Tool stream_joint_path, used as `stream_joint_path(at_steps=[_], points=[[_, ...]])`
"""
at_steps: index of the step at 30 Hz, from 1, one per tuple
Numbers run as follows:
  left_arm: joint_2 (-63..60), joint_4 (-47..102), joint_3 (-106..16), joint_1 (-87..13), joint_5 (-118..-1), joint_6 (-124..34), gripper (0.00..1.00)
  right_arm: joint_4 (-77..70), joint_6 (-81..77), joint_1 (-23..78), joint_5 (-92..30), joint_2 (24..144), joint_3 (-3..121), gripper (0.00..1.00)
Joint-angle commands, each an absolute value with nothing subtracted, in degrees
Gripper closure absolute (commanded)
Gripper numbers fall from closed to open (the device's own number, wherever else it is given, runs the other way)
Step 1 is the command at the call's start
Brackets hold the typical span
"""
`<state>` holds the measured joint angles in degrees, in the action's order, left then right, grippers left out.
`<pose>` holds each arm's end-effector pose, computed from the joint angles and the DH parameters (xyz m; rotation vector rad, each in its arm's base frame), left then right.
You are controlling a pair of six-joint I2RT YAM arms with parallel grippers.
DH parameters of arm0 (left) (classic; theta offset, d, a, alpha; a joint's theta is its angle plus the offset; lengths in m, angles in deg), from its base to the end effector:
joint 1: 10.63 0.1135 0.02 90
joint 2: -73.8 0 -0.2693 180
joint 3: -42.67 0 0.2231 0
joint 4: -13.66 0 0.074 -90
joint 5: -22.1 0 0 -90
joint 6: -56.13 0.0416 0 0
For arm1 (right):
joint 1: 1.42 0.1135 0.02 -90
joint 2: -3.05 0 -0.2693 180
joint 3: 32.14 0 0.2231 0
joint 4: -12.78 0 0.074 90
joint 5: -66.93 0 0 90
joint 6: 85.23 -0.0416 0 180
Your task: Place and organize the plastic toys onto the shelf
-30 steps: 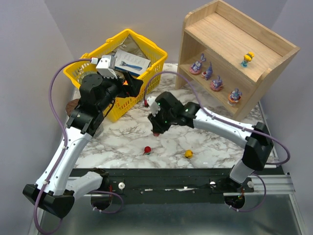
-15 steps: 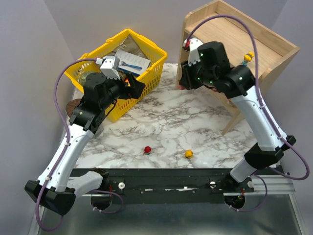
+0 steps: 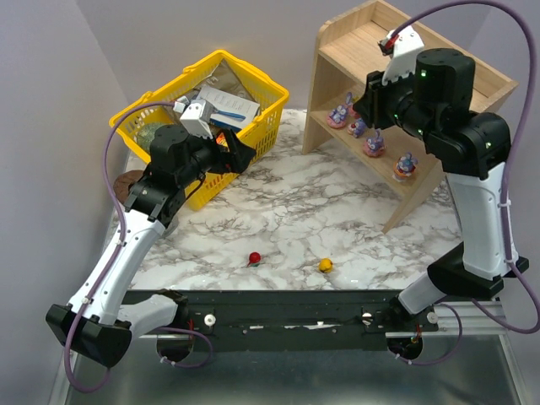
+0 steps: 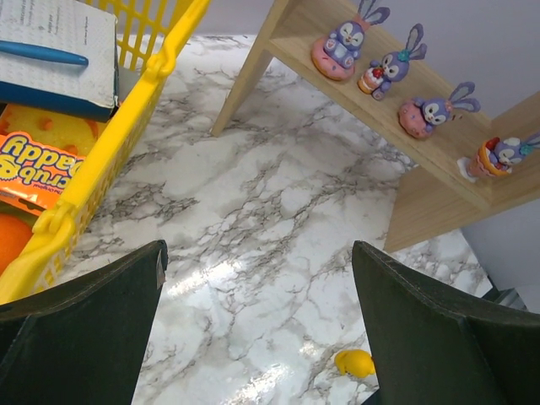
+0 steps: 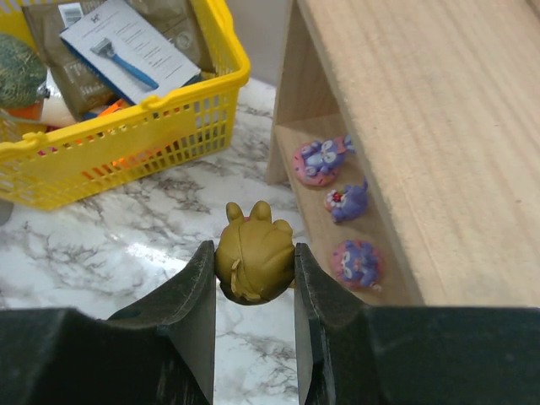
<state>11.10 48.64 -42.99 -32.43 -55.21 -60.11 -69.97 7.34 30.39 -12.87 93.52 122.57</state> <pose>0.1953 -0.0880 0.4160 0.0942 1.8443 -0.7929 0.1978 0.1140 0.5472 -0.4423 1.8402 0.1800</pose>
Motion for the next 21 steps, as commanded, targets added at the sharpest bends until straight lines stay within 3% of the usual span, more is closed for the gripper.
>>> stream_joint_path(at_steps=[1, 12, 21], points=[[10.1, 47.7, -42.4, -32.2, -52.3, -60.9, 0.01, -67.7, 11.5, 29.4, -9.6, 90.9, 125.5, 0.99], [8.1, 50.1, -42.7, -32.2, -52.2, -59.6, 0.01, -59.7, 17.6, 28.2, -10.7, 88.4, 128.0, 0.99], [12.4, 39.6, -30.8, -32.4, -52.8, -61.9, 0.01, -58.7, 16.6, 23.8, -17.4, 88.7, 125.2, 0.99]])
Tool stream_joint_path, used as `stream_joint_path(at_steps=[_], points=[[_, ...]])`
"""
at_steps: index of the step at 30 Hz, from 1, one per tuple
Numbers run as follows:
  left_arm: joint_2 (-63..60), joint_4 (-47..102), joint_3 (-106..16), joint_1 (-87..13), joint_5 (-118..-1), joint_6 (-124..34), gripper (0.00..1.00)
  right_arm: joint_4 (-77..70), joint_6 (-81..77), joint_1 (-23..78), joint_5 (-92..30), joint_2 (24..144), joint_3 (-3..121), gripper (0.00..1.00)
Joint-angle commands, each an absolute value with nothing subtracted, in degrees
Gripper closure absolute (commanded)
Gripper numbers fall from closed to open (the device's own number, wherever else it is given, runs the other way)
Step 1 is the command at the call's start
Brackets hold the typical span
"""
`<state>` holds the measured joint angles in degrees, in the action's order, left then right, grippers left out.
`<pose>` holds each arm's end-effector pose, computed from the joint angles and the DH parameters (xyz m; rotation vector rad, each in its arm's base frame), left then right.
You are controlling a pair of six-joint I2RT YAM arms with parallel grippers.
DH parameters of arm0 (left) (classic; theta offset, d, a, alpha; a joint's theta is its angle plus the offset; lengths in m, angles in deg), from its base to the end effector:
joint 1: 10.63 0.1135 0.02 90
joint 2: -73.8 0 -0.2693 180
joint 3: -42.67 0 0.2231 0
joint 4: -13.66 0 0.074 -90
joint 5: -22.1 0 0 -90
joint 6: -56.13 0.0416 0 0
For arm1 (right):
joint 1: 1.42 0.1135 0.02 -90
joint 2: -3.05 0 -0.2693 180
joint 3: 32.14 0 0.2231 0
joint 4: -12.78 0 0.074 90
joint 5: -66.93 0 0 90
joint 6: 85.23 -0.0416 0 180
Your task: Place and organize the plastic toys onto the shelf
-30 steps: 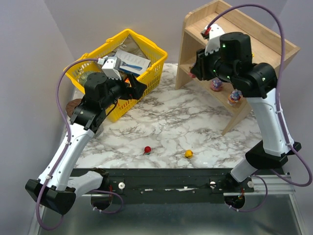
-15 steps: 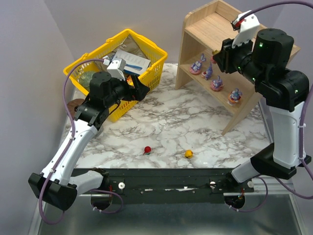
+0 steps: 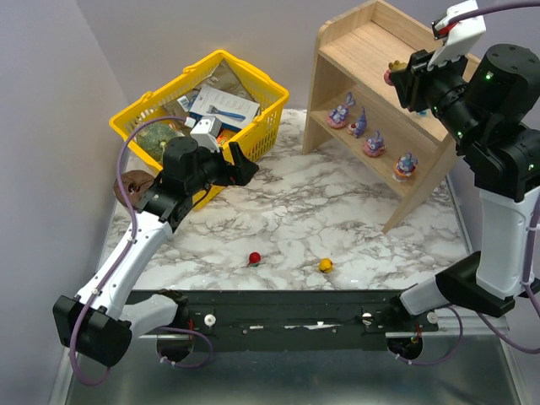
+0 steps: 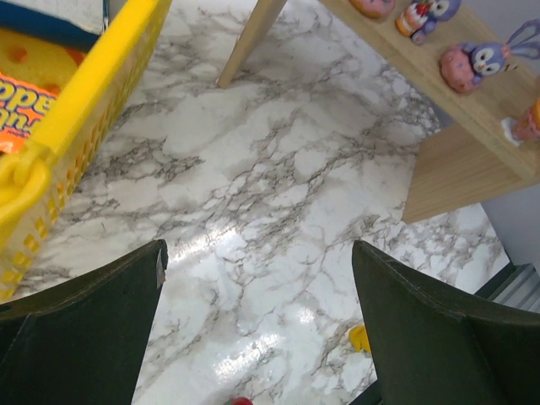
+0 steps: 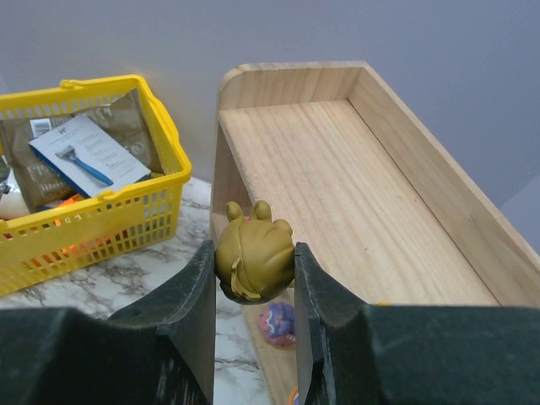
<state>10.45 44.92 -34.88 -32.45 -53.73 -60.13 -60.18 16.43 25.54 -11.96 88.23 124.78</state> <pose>0.2049 -0.0930 0.3754 0.1025 1.9368 -0.8008 0.1659 0.0754 0.5913 -0.3817 1.5455 0.0538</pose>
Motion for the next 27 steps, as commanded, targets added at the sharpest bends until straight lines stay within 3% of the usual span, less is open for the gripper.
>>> stream_joint_path(at_steps=[1, 11, 27], points=[[12.5, 38.8, -29.8, -32.4, -52.4, -62.1, 0.01, -58.8, 16.5, 23.3, -18.7, 88.7, 125.5, 0.99], [10.7, 41.3, -30.1, -32.4, -51.8, -61.0, 0.01, -63.4, 15.0, 15.4, -32.1, 93.6, 126.2, 0.99], [5.6, 41.7, -30.2, -32.4, -49.2, -61.3, 0.01, -64.8, 18.6, 11.9, -30.5, 100.9, 128.2, 0.99]])
